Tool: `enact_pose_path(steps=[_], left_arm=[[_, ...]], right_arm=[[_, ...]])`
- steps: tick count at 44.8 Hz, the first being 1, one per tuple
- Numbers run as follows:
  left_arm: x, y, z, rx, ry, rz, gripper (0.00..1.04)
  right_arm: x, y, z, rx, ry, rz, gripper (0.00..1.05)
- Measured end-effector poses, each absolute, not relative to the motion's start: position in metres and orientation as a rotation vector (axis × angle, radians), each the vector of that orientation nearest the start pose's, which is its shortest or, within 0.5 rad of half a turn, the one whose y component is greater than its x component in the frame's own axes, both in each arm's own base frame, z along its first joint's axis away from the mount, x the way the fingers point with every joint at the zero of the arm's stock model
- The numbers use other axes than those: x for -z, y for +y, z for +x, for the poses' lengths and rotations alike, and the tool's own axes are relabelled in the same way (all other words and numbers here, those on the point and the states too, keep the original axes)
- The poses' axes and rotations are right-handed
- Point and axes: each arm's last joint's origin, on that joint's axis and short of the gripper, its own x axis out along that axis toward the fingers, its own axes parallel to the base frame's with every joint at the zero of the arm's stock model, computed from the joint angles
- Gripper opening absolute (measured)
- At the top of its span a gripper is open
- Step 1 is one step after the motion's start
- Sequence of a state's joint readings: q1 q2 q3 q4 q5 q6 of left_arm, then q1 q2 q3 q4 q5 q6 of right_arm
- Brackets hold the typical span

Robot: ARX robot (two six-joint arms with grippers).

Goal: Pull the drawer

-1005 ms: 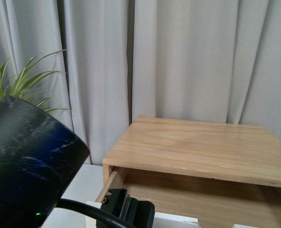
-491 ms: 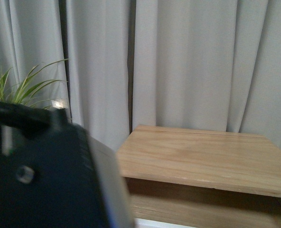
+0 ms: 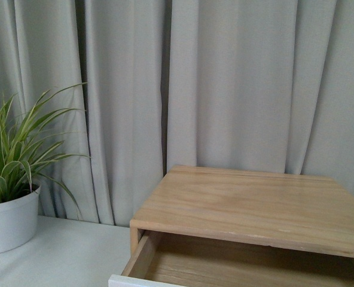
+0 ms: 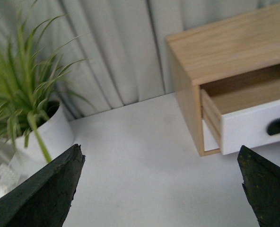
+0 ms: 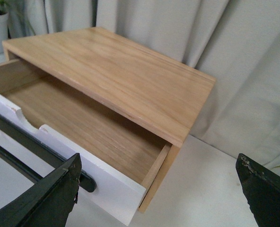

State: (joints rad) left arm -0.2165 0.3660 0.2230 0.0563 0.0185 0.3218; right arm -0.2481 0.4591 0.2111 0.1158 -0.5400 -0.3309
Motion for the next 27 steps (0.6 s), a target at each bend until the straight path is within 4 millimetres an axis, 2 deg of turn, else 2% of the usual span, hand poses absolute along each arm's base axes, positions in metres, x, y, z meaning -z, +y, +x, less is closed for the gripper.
enact_pose_path(steps=[4,9,19,21,27], left_arm=[[-0.203,-0.014,0.116,0.131,0.090,0.189,0.99],[-0.191,-0.010,0.118,0.077,0.143,0.113,0.99],[-0.190,-0.010,0.118,0.074,0.147,0.077,0.99],[-0.190,-0.008,0.118,0.069,0.110,0.060,0.95],[-0.186,0.000,0.116,-0.006,0.007,0.020,0.72]], right_arm=[[-0.205,-0.019,0.121,-0.244,0.071,-0.221,0.96],[-0.205,-0.021,0.119,-0.202,0.067,-0.168,0.96],[-0.204,-0.021,0.119,-0.184,0.069,-0.129,0.95],[-0.203,-0.020,0.118,-0.110,0.034,-0.116,0.89],[-0.195,-0.016,0.115,0.008,0.004,-0.044,0.66]])
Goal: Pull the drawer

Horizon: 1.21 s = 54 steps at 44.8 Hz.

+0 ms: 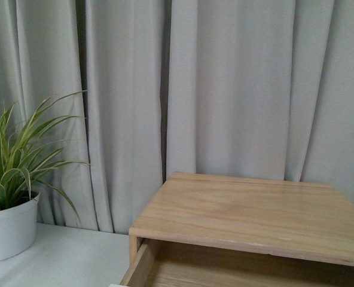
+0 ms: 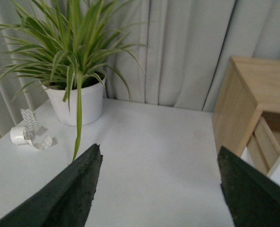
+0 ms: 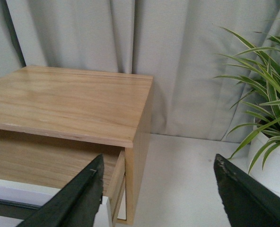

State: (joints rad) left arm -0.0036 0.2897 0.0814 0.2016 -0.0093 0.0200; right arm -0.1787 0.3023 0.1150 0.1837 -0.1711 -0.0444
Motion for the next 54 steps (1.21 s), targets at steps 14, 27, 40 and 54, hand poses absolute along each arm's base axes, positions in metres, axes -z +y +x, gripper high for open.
enact_pose_path(steps=[14,27,40,54], left_arm=[[-0.178,0.000,0.111,0.002,-0.001,0.011,0.20],[-0.166,0.000,0.098,0.002,0.003,0.002,0.04],[-0.167,0.000,0.097,0.002,-0.007,0.001,0.04],[-0.167,0.000,0.097,0.002,-0.007,-0.001,0.54]], right_arm=[[-0.184,0.000,0.110,-0.005,-0.004,-0.017,0.12],[-0.174,0.000,0.098,0.001,0.004,-0.013,0.01],[-0.166,0.000,0.098,0.001,-0.003,-0.013,0.01],[-0.166,0.000,0.098,0.001,-0.003,-0.013,0.47]])
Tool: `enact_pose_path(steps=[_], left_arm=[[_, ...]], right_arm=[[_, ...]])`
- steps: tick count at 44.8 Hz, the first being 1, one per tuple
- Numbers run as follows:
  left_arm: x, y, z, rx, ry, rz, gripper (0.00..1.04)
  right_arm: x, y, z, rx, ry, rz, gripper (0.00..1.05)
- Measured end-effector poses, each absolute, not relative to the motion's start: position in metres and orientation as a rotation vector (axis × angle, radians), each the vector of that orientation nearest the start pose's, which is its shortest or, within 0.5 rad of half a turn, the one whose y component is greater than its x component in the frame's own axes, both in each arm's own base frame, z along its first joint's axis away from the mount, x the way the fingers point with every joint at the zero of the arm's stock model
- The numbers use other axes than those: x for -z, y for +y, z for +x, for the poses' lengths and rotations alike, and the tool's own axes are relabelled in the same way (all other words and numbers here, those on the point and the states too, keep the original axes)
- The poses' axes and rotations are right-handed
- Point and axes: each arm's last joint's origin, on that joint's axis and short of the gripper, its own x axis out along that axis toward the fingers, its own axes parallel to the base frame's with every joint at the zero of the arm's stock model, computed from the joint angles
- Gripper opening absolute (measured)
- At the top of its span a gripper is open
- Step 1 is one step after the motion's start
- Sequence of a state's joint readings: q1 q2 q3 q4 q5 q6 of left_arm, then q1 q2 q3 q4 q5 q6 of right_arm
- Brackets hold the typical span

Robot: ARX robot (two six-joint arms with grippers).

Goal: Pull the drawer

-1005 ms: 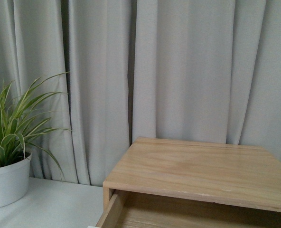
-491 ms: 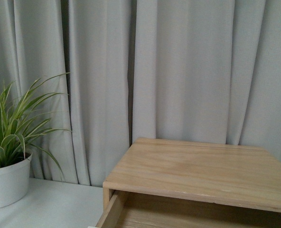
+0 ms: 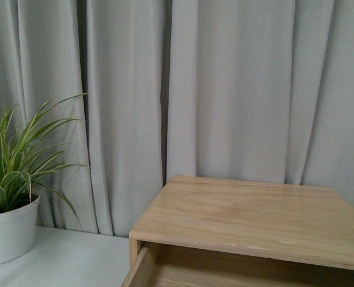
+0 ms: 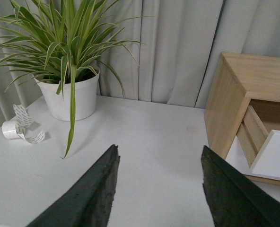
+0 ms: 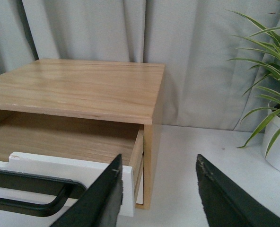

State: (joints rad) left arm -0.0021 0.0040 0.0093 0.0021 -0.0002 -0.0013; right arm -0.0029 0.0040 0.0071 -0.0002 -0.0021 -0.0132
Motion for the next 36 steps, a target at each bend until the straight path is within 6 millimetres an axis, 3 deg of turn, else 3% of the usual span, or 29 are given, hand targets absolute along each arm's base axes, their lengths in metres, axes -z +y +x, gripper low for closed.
enact_pose_path(steps=[7,11,12,36], left_arm=[[-0.1666,-0.0002,0.0974,0.002,-0.007,-0.001,0.81],[-0.1666,-0.0002,0.0974,0.002,-0.007,-0.001,1.00],[-0.1666,-0.0002,0.0974,0.002,-0.007,-0.001,1.00],[-0.1666,-0.0002,0.0974,0.002,-0.007,-0.001,0.99]], right_arm=[[-0.1656,-0.0002,0.0975,0.001,-0.003,-0.013,0.74],[-0.1656,-0.0002,0.0975,0.001,-0.003,-0.013,0.95],[-0.1656,-0.0002,0.0975,0.001,-0.003,-0.012,0.98],[-0.1656,-0.0002,0.0975,0.001,-0.003,-0.011,0.96]])
